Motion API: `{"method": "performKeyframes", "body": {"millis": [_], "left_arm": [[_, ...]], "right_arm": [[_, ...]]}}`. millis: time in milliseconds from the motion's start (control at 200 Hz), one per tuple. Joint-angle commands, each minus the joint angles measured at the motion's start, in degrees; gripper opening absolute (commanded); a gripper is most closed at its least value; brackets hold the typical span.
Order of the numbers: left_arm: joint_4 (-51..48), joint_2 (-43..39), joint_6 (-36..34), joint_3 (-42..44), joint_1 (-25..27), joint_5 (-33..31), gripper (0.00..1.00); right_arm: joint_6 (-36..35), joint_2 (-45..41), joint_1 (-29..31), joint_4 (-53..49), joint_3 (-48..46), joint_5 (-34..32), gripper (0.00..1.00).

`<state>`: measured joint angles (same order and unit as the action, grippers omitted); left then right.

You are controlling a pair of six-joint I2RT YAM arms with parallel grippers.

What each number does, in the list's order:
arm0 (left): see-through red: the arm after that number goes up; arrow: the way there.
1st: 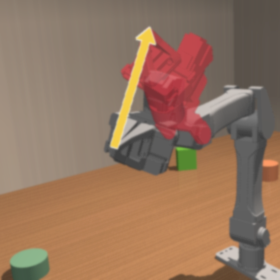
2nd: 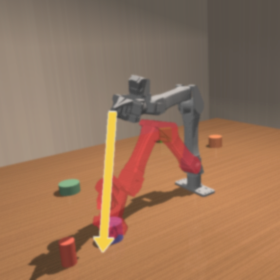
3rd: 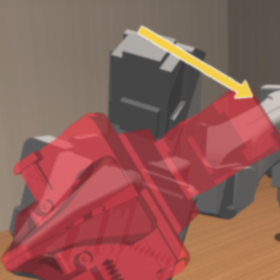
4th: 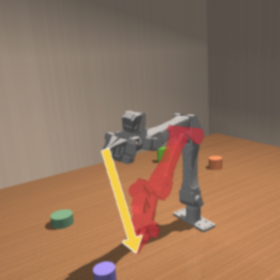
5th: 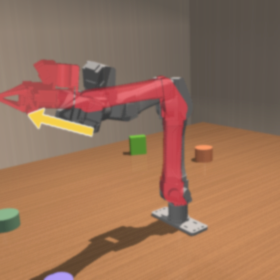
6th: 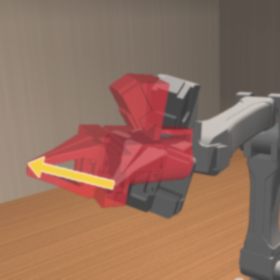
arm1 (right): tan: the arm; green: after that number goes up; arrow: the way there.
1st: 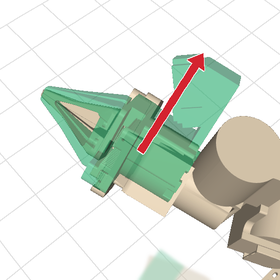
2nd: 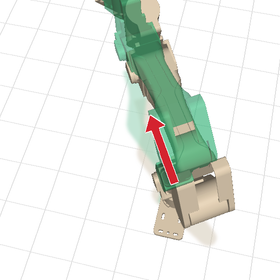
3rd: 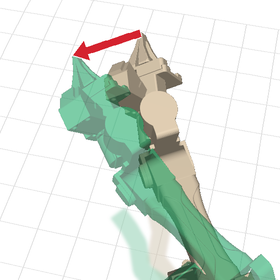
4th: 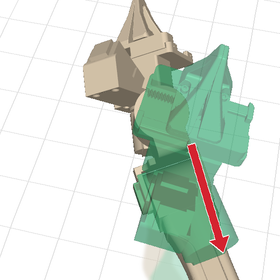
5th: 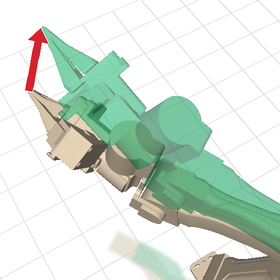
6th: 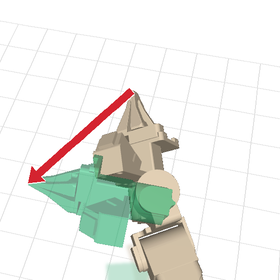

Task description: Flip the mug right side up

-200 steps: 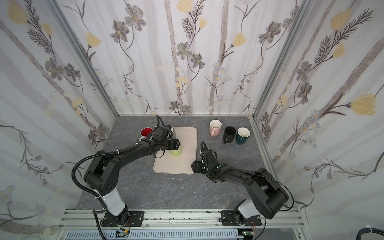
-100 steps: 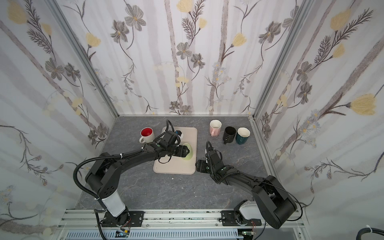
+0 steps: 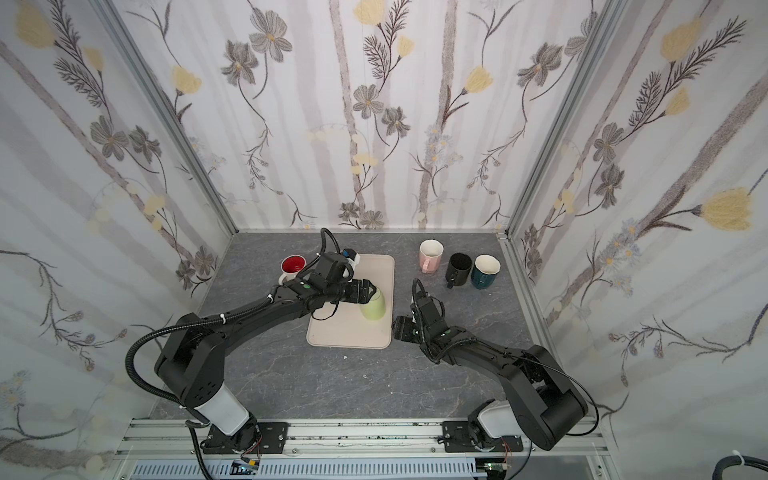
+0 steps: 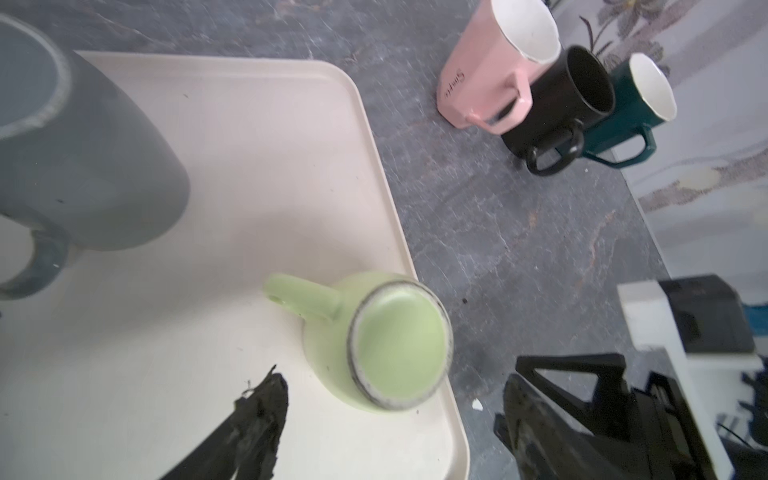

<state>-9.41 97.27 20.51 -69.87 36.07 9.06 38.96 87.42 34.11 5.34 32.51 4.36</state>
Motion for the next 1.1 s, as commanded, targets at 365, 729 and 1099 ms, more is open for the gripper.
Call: {"method": "performKeyframes", "body": {"millis": [365, 729, 1099], "left_arm": [[-11.5, 19.5, -6.5, -20.6, -2.2, -7.1, 0.86], [-13.8, 20.8, -7.7, -19.6, -1.6, -9.6, 0.85], [-13.4, 14.4, -7.5, -9.1, -0.4, -11.0, 0.83]], "right_arm": [[3.0, -11.5, 0.1, 2.1, -8.0, -1.0, 0.77], [3.1, -15.0, -0.1, 1.1, -9.8, -2.5, 0.78], [3.5, -13.7, 0.0, 2.5, -8.7, -1.4, 0.78]]}}
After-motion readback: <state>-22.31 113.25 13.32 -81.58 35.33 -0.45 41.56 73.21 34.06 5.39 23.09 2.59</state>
